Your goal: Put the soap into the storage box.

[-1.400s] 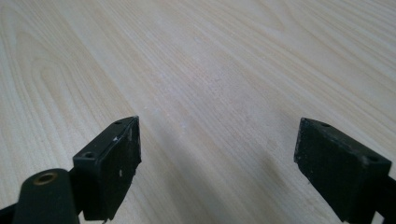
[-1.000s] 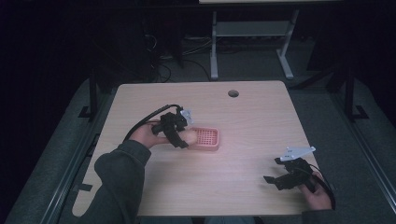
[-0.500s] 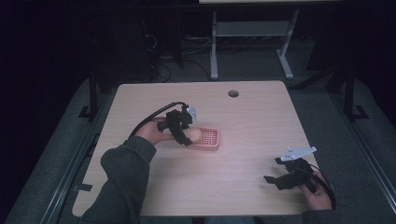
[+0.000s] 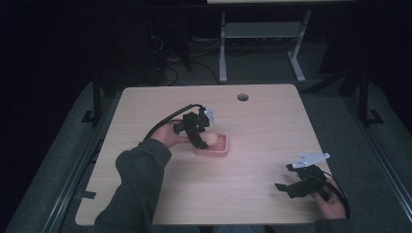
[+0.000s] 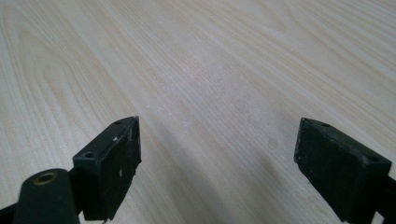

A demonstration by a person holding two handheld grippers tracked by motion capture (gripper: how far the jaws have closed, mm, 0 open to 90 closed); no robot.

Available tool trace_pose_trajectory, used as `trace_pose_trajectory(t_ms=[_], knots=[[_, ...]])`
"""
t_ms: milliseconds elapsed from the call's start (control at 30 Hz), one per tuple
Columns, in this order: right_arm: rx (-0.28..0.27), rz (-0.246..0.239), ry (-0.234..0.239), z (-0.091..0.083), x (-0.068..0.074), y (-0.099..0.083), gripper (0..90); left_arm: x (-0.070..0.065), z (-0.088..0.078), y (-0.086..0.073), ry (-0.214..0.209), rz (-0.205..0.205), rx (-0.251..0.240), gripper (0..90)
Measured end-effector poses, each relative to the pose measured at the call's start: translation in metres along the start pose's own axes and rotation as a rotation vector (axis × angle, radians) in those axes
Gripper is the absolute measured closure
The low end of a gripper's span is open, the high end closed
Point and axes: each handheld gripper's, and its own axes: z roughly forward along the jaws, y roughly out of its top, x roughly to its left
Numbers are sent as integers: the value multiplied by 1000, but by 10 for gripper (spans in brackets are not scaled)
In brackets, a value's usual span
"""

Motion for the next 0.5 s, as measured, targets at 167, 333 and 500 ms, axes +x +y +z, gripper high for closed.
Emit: trace_pose_trajectory(t_ms=[167,333,500], knots=[[0,-6,1,0,0,0,142,6,2,4,-2,-4,-3,327],[-1,-5,2,-1,1,0,142,10,6,5,-11,-9,-2,327],[0,-5,3,0,2,1,142,13,12,4,-21,-15,9,327]])
